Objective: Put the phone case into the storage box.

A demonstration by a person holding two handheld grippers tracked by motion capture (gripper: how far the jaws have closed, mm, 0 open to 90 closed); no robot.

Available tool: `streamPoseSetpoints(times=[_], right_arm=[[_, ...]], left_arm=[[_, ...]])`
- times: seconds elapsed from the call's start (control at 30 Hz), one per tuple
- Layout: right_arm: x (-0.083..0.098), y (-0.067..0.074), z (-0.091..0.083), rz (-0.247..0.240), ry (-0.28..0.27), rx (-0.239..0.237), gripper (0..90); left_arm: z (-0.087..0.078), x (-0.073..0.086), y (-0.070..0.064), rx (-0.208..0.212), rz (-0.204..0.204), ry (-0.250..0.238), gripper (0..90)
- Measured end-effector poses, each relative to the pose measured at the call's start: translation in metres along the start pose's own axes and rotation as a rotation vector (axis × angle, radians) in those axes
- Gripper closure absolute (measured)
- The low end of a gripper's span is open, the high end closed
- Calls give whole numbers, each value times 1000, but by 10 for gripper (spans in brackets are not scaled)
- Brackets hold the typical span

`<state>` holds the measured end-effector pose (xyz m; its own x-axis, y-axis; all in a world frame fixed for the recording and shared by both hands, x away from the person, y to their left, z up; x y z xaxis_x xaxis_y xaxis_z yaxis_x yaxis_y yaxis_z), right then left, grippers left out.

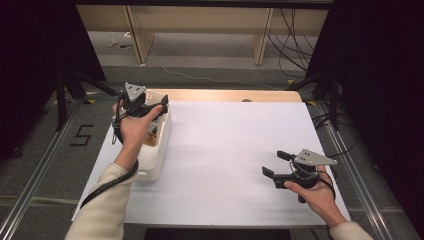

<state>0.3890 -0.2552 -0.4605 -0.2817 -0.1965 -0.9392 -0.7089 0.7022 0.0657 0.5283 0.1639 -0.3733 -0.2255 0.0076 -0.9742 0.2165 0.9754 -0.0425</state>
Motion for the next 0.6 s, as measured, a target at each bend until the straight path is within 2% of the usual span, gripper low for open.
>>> streamPoseSetpoints(times=[0.6], right_arm=[[1, 0, 0, 2, 3, 0, 158]], left_arm=[[6, 3, 7, -26, -1, 5, 114]])
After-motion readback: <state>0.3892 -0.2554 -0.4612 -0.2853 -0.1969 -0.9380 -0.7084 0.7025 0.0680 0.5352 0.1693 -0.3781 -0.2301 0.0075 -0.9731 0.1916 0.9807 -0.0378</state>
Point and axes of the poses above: each handheld gripper's, and its own axes: z roughly forward along the jaws, x roughly out of its underside, y roughly to its left, the point moved 5 cm from there along z, roughly forward along the jaws, and after that the axes turned 3 degrees about -y, right-handed, at the moved point
